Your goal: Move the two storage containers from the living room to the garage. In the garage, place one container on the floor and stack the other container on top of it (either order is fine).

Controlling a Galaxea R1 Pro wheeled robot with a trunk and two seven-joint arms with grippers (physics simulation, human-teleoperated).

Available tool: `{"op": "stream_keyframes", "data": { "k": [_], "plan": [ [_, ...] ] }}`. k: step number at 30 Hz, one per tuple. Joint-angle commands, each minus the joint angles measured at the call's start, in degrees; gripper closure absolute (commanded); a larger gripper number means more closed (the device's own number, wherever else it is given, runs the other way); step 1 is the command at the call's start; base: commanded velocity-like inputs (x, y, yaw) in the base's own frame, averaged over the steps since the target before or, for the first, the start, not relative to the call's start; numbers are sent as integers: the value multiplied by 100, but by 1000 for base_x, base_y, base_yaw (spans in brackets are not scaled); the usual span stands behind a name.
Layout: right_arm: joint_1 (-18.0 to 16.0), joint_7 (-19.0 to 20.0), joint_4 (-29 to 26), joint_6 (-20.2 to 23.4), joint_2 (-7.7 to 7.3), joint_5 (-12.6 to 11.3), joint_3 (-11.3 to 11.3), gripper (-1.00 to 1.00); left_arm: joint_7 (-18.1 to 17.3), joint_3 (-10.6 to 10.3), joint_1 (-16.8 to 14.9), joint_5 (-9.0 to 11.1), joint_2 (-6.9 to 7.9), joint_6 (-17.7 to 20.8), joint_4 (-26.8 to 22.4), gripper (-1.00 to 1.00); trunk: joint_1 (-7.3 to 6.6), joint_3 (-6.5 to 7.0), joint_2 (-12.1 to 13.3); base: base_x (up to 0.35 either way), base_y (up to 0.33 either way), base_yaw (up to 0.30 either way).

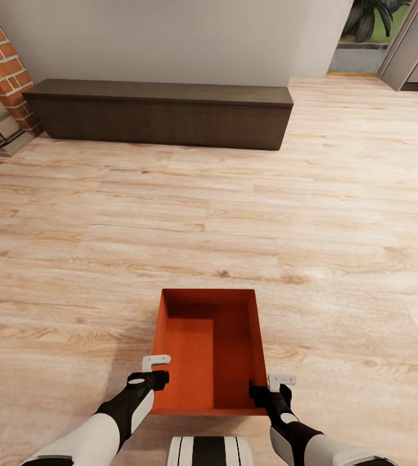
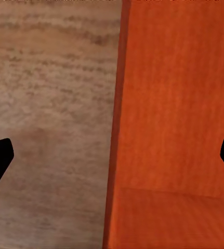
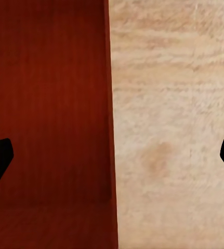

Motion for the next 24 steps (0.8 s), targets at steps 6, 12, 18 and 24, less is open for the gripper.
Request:
{"op": "stream_keyframes", "data": {
  "k": [6,12,18,24],
  "plan": [
    [-3,-12,5,-19,3,-65,50,-100,6,3,0,-8,15,25,-35,-100,-1,-3,-1,0,0,0],
    [-3,-12,5,-19,3,-67,50,100,-11,-9,0,-17,19,24,7,100,-1,-3,-1,0,0,0],
    [-3,-12,5,-19,0,-53,50,100,-57,-19,0,-45,22,18,12,100,-1,-3,-1,0,0,0],
    [-3,-12,5,-19,3,-50,54,100,-26,-24,0,-54,11,21,18,100,-1,-3,-1,0,0,0]
  ]
}}
